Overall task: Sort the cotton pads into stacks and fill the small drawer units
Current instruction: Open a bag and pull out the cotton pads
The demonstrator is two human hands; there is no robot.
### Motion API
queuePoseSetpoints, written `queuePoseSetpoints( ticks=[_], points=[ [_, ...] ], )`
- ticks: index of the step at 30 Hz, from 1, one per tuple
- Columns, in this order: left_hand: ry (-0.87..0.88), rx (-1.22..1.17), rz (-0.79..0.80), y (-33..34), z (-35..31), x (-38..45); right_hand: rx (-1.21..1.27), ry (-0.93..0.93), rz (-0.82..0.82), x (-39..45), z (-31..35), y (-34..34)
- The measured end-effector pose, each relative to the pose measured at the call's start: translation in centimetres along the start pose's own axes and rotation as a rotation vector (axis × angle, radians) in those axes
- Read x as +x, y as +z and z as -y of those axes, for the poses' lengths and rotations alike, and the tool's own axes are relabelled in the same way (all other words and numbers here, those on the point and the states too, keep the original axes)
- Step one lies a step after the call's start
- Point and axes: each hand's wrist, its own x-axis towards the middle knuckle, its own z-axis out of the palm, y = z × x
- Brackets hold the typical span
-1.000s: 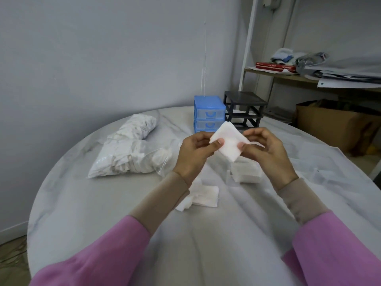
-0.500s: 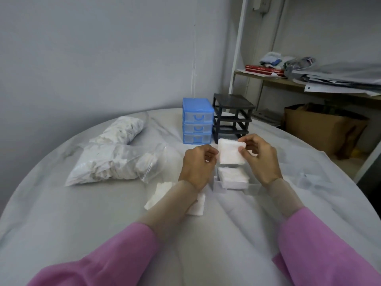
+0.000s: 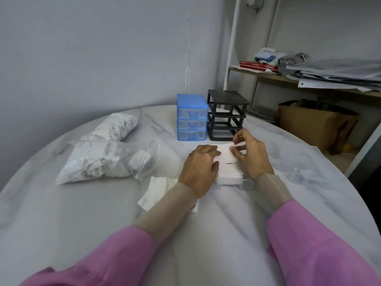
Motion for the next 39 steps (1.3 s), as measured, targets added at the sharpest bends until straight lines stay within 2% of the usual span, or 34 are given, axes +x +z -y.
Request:
queuePoseSetpoints(
  ticks=[5,10,14,17,21,25,28,33,36,39],
  points=[
    [-0.024,0.076,0.109,0.1,0.3,0.1,-0.252,-0.026,0.055,0.0,-0.4,0.2],
    [-0.050,0.108,0.262,-0.1,0.3,0.1,-0.380,-0.028,0.149,-0.3,0.0,-0.3],
    [-0.057,0.082,0.310,-0.3,0.5,0.2,-0.459,-0.031,0.161,-0.5,0.3,-0.4],
    [-0.063,-0.019,0.285,-1.0,0.6,0.5,-0.424,-0.034,0.114,-0.6,0.7,-0.6],
    [-0.079,-0.223,0.129,-3.3,1.0,0.7,-0.347,-0.075,0.072,-1.1,1.7,-0.8],
    [-0.115,-0.382,0.085,-6.2,1.8,-0.3,-0.195,-0.188,0.089,-2.0,3.0,-0.5],
    [-0.126,-0.458,0.081,-7.8,2.7,-2.1,-0.057,-0.269,0.165,-3.0,4.6,-0.2],
    [-0.131,-0.385,0.134,-9.0,4.2,-5.8,0.070,-0.345,0.371,-4.9,7.3,0.8],
    [-0.158,-0.274,0.188,-9.6,5.2,-7.3,0.099,-0.269,0.555,-6.1,8.2,2.1],
    [-0.166,-0.136,0.237,-9.6,5.8,-8.4,0.065,-0.223,0.622,-6.7,8.3,3.2]
  ],
)
